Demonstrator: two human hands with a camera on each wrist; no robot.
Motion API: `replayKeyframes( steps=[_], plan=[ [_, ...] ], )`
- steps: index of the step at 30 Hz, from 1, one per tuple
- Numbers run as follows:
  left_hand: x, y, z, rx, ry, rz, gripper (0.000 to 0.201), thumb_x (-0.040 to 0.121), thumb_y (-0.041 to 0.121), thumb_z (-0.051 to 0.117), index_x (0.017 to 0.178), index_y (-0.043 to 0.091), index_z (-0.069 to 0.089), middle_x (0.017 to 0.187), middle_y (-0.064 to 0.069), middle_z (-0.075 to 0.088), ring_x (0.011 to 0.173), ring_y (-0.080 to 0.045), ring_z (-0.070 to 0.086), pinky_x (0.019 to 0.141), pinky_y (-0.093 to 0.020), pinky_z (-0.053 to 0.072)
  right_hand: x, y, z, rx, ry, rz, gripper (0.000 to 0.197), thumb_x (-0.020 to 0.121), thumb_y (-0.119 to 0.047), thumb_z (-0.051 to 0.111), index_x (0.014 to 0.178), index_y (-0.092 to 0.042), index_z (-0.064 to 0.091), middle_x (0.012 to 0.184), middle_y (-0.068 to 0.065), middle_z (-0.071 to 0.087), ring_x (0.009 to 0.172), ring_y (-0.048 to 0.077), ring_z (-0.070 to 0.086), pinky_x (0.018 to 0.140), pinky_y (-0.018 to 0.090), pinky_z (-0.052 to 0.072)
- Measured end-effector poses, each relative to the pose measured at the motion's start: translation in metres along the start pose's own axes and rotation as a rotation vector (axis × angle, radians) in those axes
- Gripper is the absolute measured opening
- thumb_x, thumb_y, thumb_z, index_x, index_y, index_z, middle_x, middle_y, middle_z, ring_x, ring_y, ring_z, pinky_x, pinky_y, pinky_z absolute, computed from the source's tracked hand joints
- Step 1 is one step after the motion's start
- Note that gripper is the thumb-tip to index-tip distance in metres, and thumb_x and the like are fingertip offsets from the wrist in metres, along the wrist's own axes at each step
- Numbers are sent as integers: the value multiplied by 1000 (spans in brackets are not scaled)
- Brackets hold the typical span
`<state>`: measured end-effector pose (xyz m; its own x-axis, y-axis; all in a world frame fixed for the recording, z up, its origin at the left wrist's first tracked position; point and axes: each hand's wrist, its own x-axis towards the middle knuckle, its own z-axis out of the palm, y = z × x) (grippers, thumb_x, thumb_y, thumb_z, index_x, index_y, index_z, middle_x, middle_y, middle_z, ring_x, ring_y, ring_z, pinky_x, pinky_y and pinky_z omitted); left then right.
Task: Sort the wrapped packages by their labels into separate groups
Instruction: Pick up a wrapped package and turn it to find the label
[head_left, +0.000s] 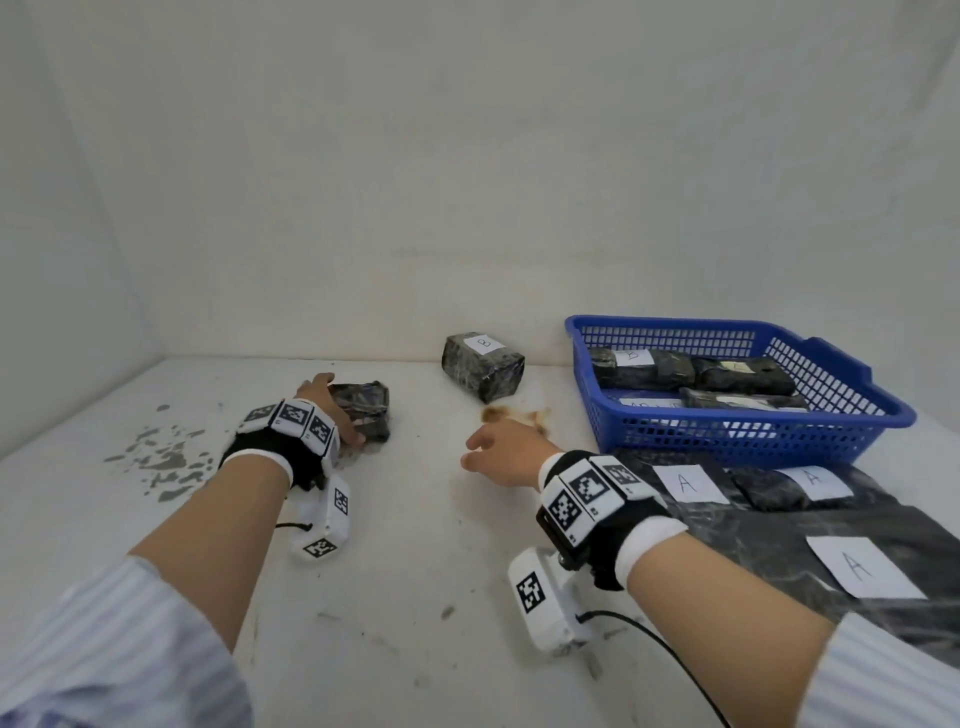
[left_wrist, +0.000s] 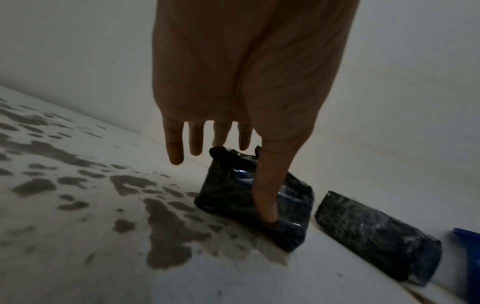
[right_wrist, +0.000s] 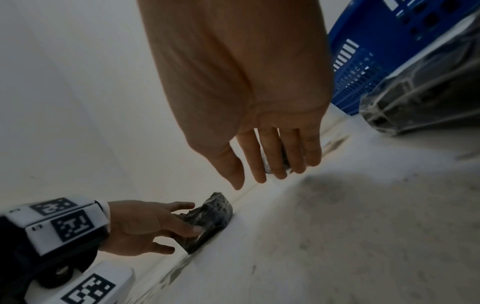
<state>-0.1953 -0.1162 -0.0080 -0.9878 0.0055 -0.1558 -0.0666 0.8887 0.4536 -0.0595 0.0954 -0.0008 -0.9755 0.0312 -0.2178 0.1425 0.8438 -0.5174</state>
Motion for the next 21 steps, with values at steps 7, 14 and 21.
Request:
replayKeyframes(
  steps=[7,14,21],
  plan=[
    [7,-8,-5,-35,7,56,88,69,28,87,142,13,42,143,-11,48,128,-30,48,100,-34,39,7,-1,5,-72,-33,20,49,103,-28,50,148,-10,45,156,6,42,141,24,41,108,27,35],
    [-23,6,-9,-528,106,84,51,79,40,76,116,9,61,119,-16,63,106,-33,61,89,-43,54,1,6,12,3,-21,18,52,102,-30,53,151,-15,41,157,7,38,142,24,40,110,30,35],
    [-99,45,-11,-915,-92,205,48,86,47,64,114,8,64,101,-13,65,83,-33,66,54,-28,58,-39,9,-17,484,299,-128,51,99,-26,60,147,-23,44,139,4,56,115,19,61,99,30,51]
  ],
)
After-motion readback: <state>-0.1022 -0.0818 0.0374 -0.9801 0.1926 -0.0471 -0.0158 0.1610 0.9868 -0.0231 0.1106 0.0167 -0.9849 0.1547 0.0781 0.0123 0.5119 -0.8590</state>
